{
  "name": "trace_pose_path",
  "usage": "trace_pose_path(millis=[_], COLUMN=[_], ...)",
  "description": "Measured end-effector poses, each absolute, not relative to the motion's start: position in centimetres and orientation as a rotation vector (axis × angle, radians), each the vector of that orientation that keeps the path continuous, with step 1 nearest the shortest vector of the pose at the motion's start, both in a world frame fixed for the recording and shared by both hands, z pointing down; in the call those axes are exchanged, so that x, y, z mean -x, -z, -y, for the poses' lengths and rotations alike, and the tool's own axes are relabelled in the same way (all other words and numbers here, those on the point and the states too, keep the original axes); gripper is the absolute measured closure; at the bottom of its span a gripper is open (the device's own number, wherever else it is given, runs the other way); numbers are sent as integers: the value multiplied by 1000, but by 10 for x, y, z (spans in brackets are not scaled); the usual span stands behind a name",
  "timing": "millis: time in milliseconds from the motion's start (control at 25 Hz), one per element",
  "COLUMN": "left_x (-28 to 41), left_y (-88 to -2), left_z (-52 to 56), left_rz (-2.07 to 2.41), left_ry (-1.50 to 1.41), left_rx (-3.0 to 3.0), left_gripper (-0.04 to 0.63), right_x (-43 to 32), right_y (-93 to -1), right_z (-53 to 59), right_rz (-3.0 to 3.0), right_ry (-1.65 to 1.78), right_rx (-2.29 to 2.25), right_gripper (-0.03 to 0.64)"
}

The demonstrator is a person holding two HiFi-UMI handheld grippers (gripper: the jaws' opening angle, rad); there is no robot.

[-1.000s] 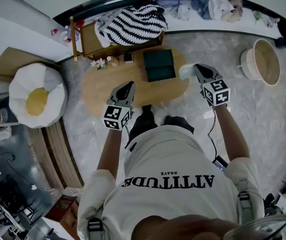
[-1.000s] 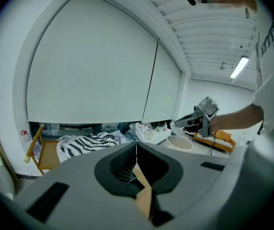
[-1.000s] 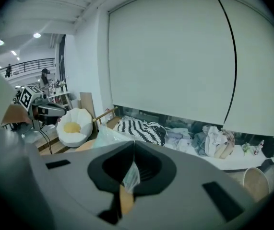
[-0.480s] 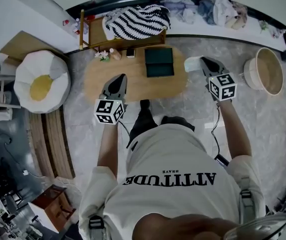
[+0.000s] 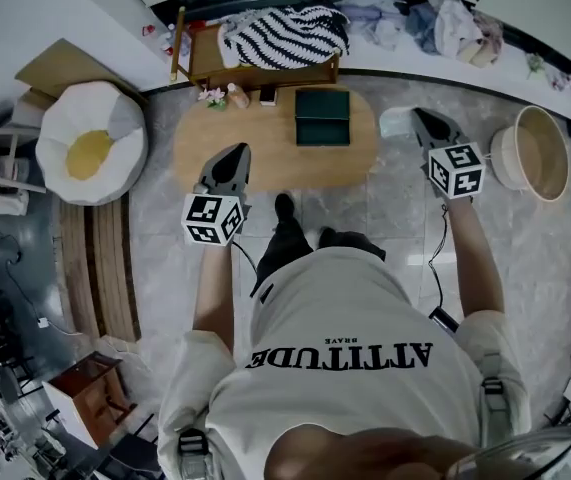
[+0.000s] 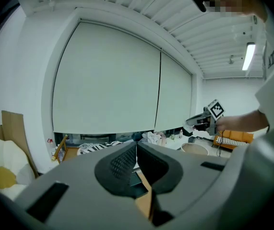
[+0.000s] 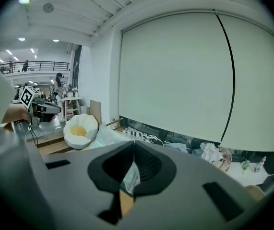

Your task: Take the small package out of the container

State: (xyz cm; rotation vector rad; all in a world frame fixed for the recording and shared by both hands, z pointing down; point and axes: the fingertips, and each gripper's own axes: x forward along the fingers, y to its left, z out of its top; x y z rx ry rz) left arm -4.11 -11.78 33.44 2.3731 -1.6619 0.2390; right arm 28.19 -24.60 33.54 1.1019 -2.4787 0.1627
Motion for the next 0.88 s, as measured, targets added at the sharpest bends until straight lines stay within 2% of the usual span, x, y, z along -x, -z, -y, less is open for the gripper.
trace_pose_path(millis=[880], left_x=[121], left_y=[-306], left_z=[70], left_rz=[1598], left_ry=[-249], left_rx=[-2474], left_gripper=[572], right_x=[-241], right_y=[-287], right_z=[175], right_rz=[2481], right_ry=[-118], right_rx=[-1307], right_gripper=[594])
